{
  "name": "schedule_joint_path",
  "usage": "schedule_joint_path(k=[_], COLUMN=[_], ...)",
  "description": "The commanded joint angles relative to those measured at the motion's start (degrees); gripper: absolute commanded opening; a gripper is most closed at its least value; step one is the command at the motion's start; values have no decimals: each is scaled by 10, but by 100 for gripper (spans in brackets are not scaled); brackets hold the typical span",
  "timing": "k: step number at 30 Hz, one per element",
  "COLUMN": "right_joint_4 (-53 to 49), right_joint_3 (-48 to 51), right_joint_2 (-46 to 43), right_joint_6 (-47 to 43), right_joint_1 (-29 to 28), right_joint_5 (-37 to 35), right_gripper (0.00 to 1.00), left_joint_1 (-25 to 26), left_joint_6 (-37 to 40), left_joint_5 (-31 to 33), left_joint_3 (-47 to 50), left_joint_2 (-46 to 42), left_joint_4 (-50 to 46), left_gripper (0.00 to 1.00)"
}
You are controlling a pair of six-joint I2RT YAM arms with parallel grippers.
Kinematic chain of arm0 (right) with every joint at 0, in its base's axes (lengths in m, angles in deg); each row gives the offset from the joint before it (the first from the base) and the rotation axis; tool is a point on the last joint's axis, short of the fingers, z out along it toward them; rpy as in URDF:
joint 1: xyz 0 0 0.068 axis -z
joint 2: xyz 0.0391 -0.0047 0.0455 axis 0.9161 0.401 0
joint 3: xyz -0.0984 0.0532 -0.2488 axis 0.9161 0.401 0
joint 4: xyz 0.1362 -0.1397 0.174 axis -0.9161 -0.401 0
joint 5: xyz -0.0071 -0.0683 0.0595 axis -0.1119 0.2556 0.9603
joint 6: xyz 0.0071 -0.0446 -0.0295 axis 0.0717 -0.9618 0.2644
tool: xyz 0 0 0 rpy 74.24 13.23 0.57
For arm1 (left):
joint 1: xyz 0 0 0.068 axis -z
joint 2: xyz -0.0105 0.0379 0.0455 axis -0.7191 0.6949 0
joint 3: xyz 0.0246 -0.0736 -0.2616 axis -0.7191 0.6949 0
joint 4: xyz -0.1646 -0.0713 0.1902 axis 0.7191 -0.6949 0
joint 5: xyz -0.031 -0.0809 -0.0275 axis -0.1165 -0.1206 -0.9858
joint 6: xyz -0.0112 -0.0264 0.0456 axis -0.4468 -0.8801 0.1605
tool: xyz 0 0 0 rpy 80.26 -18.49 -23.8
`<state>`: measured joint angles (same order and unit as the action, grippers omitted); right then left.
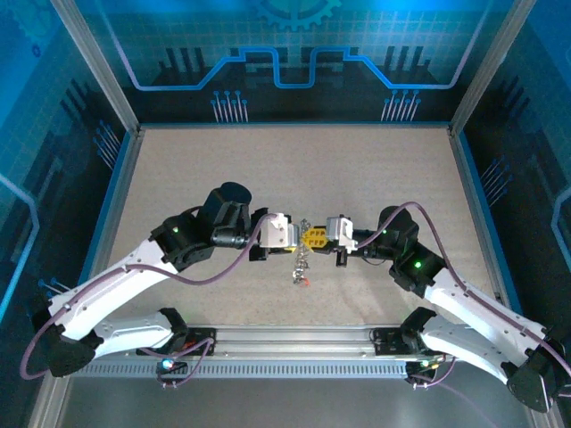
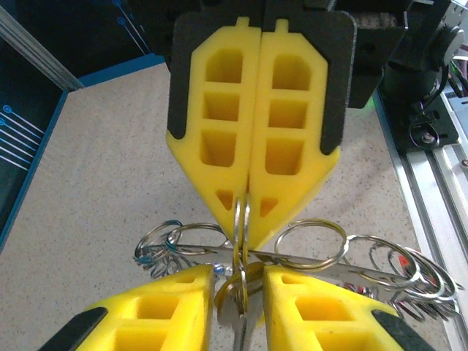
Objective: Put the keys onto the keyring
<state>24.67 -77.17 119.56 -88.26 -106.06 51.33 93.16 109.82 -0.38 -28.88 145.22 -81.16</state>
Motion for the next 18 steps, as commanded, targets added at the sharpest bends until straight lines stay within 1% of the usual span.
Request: schedule_joint_path(k=[1, 9, 12, 14, 18], right_joint_4=[39, 28, 27, 26, 20], right_joint_3=[-1, 3, 3, 3, -2], right_joint_2=[-9, -9, -6, -3, 2], right_joint_6=[14, 9, 8, 7, 4], right_joint_1=[4, 2, 2, 2, 2], right_joint_5=[23, 12, 10, 11, 11], right_gripper=[0, 0, 0, 0, 0], left_joint_1=[-3, -3, -3, -3, -3], left_joint_6=[-15, -14, -12, -8, -1], left_joint_5=[-18, -30, -27, -27, -26], left_joint_3=[9, 31, 37, 36, 33], left_joint_2=[-16, -39, -42, -41, -37], left_joint_4=[38, 70, 74, 69, 53], left_gripper=[23, 17, 13, 7, 1])
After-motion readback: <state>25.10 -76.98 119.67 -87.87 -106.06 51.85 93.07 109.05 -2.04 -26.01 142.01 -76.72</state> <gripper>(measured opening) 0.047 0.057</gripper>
